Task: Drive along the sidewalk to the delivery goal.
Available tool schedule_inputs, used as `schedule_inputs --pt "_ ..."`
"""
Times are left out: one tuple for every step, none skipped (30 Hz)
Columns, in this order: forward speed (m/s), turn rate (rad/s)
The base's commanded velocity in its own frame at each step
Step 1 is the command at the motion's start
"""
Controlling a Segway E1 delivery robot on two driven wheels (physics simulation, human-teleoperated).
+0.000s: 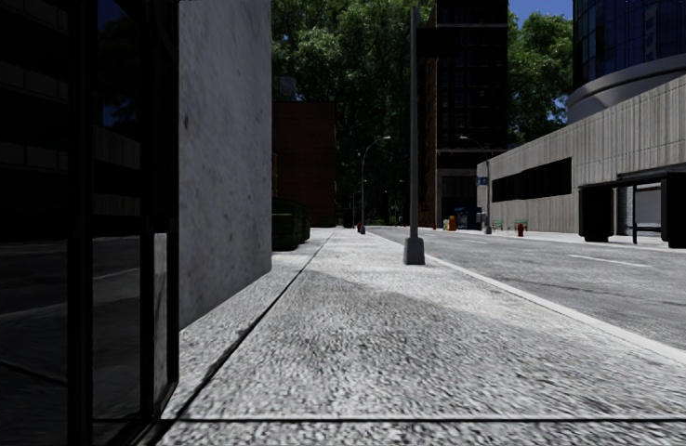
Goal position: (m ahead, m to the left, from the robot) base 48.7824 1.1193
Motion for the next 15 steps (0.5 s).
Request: schedule_inputs --pt "2.0 0.0" --pt "2.0 0.0" --pt "2.0 0.0" --pt "2.0 0.0" --pt "2.0 0.0" --pt "2.0 0.0" --pt "2.0 0.0" --pt "2.0 0.0" --pt "2.0 0.0" --pt "2.0 0.0" --pt "2.0 0.0" --pt "2.0 0.0" --pt "2.0 0.0" --pt "2.0 0.0" --pt "2.0 0.0"
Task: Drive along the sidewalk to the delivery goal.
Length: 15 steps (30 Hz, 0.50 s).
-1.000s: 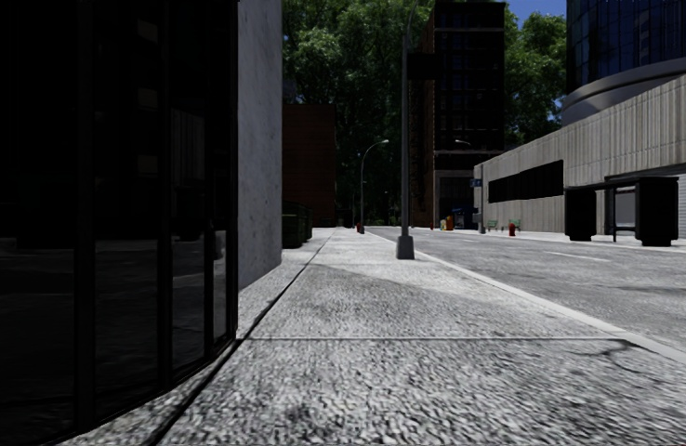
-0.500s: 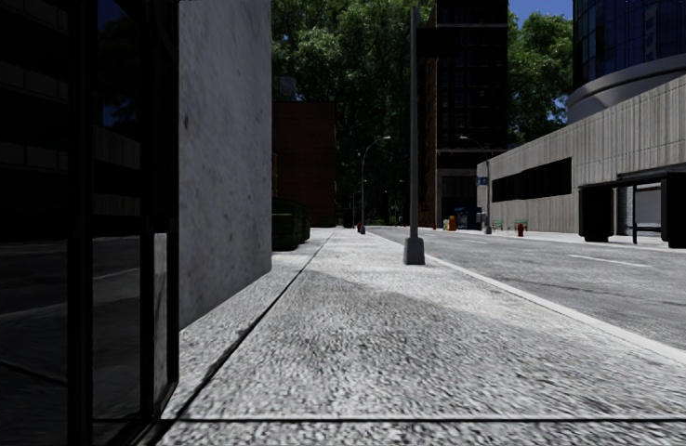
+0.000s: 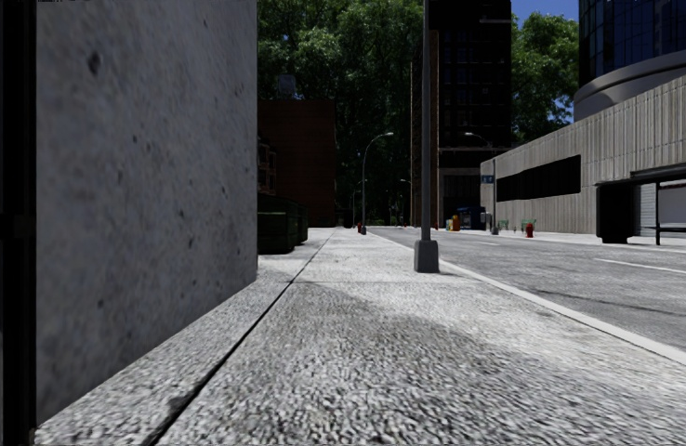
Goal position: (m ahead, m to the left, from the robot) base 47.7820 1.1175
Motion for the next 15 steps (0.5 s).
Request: schedule_inputs --pt "2.0 0.0" --pt "2.0 0.0" --pt "2.0 0.0" --pt "2.0 0.0" --pt "2.0 0.0" --pt "2.0 0.09" --pt "2.0 0.12" --pt "2.0 0.14" --pt "2.0 0.14" --pt "2.0 0.15" --pt "2.0 0.16" --pt "2.0 0.16" --pt "2.0 0.16" --pt "2.0 0.16" --pt "2.0 0.16"
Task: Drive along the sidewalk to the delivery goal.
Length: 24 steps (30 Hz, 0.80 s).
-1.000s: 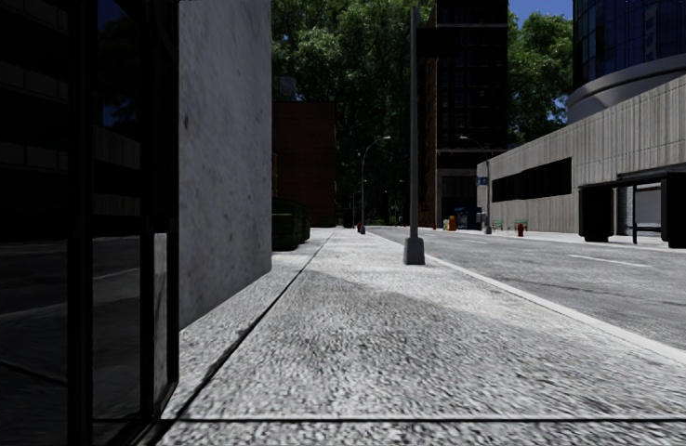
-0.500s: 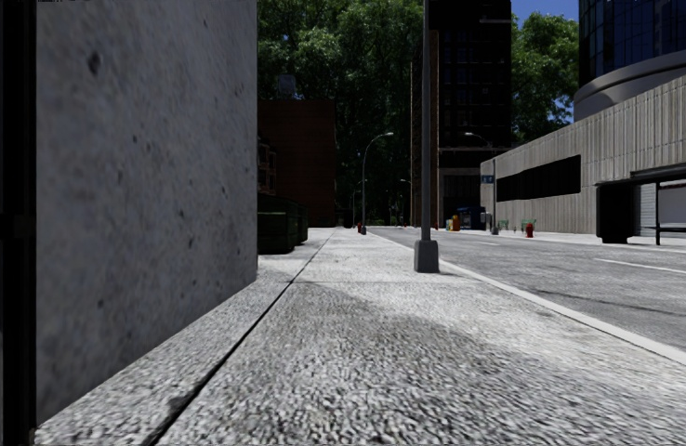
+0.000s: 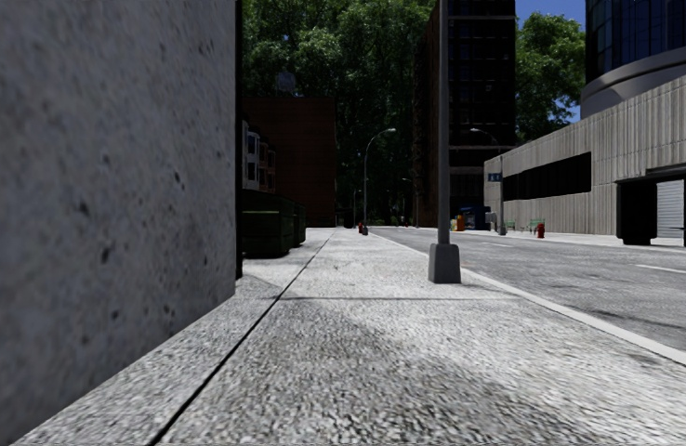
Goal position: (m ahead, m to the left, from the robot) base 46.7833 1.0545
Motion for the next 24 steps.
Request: schedule_inputs --pt "2.0 0.16" --pt "2.0 0.16" --pt "2.0 0.16" --pt "2.0 0.16" --pt "2.0 0.16" --pt "2.0 0.16" --pt "2.0 0.15" --pt "2.0 0.15" --pt "2.0 0.14" --pt "2.0 0.14" --pt "2.0 0.08" --pt "2.0 0.0" --pt "2.0 0.0" --pt "2.0 0.0" --pt "2.0 0.0" --pt "2.0 0.0" --pt "2.0 0.0" --pt "2.0 0.0" --pt "2.0 0.0" --pt "2.0 0.0" --pt "2.0 0.0" --pt "2.0 0.0" --pt "2.0 0.0" --pt "2.0 0.0"
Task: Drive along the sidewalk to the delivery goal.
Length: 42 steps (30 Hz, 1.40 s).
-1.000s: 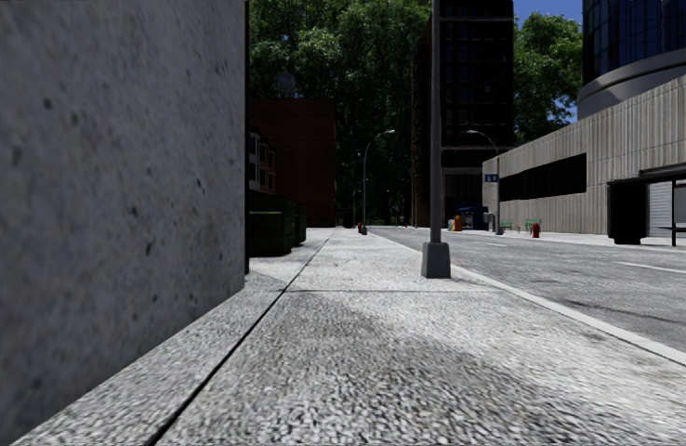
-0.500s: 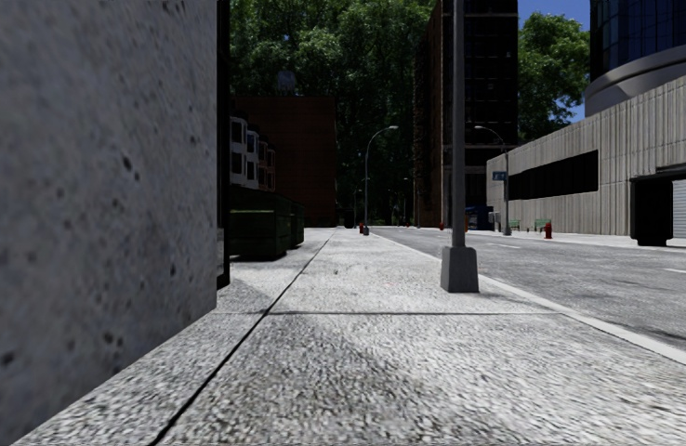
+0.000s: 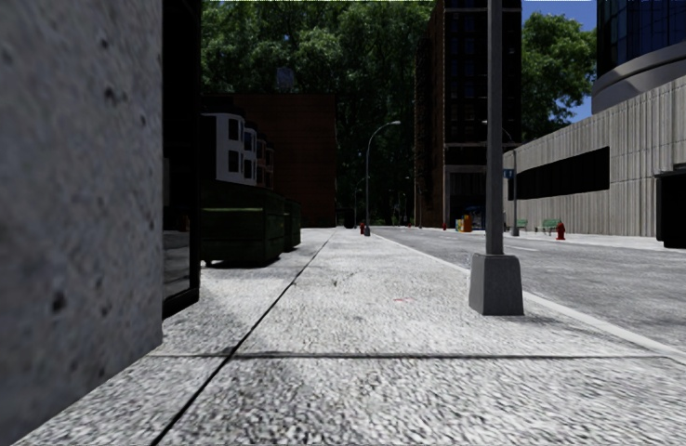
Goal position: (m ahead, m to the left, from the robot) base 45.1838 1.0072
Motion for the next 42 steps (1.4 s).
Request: schedule_inputs --pt "2.0 0.0" --pt "2.0 0.0" --pt "2.0 0.0" --pt "2.0 0.0" --pt "2.0 0.0" --pt "2.0 0.0" --pt "2.0 0.0" --pt "2.0 0.0" --pt "2.0 0.0" --pt "2.0 0.0" --pt "2.0 0.0" --pt "2.0 0.0" --pt "2.0 0.0" --pt "2.0 0.0" --pt "2.0 0.0" --pt "2.0 0.0" --pt "2.0 0.0" --pt "2.0 0.0" --pt "2.0 0.0" --pt "2.0 0.0" --pt "2.0 0.0" --pt "2.0 0.0" --pt "2.0 0.0" --pt "2.0 0.0" --pt "2.0 0.0" --pt "2.0 0.0" --pt "2.0 0.0" --pt "2.0 0.0" --pt "2.0 0.0" --pt "2.0 0.0" --pt "2.0 0.0" --pt "2.0 0.0" --pt "2.0 0.0" --pt "2.0 0.0" --pt "2.0 0.0" --pt "2.0 0.0" --pt "2.0 0.0" --pt "2.0 0.0" --pt "2.0 0.0" --pt "2.0 0.0" --pt "2.0 0.0" --pt "2.0 0.0"
